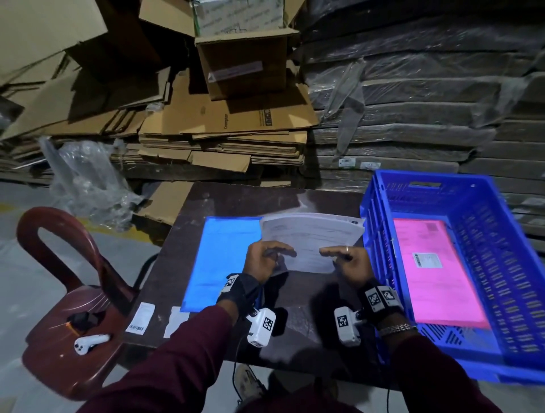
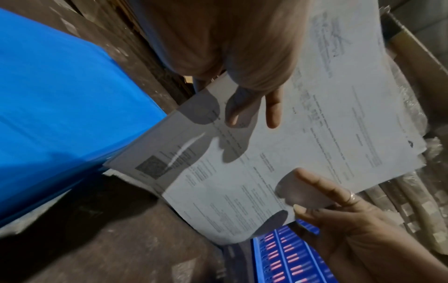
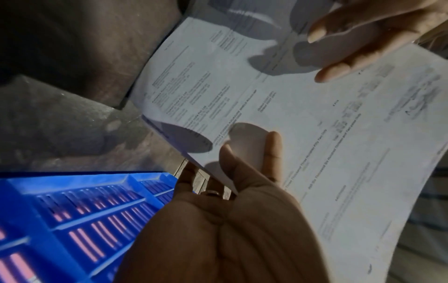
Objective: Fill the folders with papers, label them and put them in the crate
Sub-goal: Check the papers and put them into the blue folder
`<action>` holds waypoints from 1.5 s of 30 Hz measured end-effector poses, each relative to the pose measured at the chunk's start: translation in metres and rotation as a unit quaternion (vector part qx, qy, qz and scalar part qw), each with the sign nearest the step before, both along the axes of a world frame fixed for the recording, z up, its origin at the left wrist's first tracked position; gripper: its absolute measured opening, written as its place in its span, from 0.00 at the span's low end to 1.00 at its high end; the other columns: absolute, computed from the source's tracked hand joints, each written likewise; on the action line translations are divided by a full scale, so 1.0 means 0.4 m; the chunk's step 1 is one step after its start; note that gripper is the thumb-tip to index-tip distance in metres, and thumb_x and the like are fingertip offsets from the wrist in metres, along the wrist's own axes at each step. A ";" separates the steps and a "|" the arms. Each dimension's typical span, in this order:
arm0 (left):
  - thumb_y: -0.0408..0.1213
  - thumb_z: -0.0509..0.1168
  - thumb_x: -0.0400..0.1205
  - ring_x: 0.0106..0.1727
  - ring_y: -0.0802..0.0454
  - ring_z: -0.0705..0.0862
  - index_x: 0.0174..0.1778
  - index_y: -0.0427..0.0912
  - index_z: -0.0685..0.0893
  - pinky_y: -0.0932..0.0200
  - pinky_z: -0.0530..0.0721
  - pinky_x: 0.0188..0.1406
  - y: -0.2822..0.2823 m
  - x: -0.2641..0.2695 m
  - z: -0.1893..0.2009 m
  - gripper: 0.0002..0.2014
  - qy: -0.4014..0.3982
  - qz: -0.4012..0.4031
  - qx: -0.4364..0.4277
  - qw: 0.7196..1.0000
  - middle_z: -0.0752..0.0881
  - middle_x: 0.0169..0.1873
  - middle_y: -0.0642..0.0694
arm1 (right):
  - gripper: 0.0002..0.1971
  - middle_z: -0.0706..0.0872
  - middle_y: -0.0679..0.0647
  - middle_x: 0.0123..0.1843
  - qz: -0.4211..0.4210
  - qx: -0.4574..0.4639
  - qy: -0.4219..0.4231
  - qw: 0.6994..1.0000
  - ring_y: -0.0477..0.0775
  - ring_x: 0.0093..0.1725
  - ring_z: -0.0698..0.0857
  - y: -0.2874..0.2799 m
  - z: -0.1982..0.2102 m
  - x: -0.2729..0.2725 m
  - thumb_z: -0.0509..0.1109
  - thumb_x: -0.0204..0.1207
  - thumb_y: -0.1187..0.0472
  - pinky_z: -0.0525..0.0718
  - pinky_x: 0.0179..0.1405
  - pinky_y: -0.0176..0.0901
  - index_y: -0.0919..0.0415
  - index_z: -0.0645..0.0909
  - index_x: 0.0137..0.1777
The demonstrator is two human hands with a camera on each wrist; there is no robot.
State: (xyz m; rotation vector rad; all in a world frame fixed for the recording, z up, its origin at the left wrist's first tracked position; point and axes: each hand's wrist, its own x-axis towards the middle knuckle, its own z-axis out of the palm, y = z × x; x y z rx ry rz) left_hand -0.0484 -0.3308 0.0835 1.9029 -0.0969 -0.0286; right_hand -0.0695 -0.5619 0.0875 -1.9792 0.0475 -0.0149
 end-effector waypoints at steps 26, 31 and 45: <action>0.20 0.72 0.76 0.62 0.57 0.86 0.51 0.41 0.92 0.62 0.82 0.63 0.059 -0.008 -0.074 0.14 0.019 0.019 -0.049 0.998 0.91 0.55 0.49 | 0.18 0.71 0.31 0.13 0.033 0.001 0.016 0.999 0.27 0.20 0.76 0.055 0.046 -0.014 0.67 0.76 0.82 0.71 0.27 0.17 0.77 0.80 0.66; 0.23 0.73 0.77 0.61 0.61 0.86 0.50 0.40 0.92 0.64 0.80 0.66 0.088 0.043 -0.011 0.11 -0.002 0.014 -0.064 0.998 0.91 0.52 0.52 | 0.16 0.72 0.30 0.15 0.007 0.000 -0.030 1.000 0.41 0.15 0.64 0.061 0.045 0.022 0.71 0.76 0.77 0.62 0.19 0.23 0.69 0.85 0.64; 0.22 0.68 0.79 0.57 0.49 0.86 0.59 0.40 0.86 0.53 0.85 0.57 0.156 0.208 0.023 0.15 0.013 0.005 -0.087 0.996 0.87 0.59 0.45 | 0.26 0.83 0.44 0.69 0.035 0.118 -0.014 0.992 0.31 0.70 0.78 0.073 0.050 0.108 0.75 0.73 0.76 0.71 0.68 0.22 0.59 0.82 0.71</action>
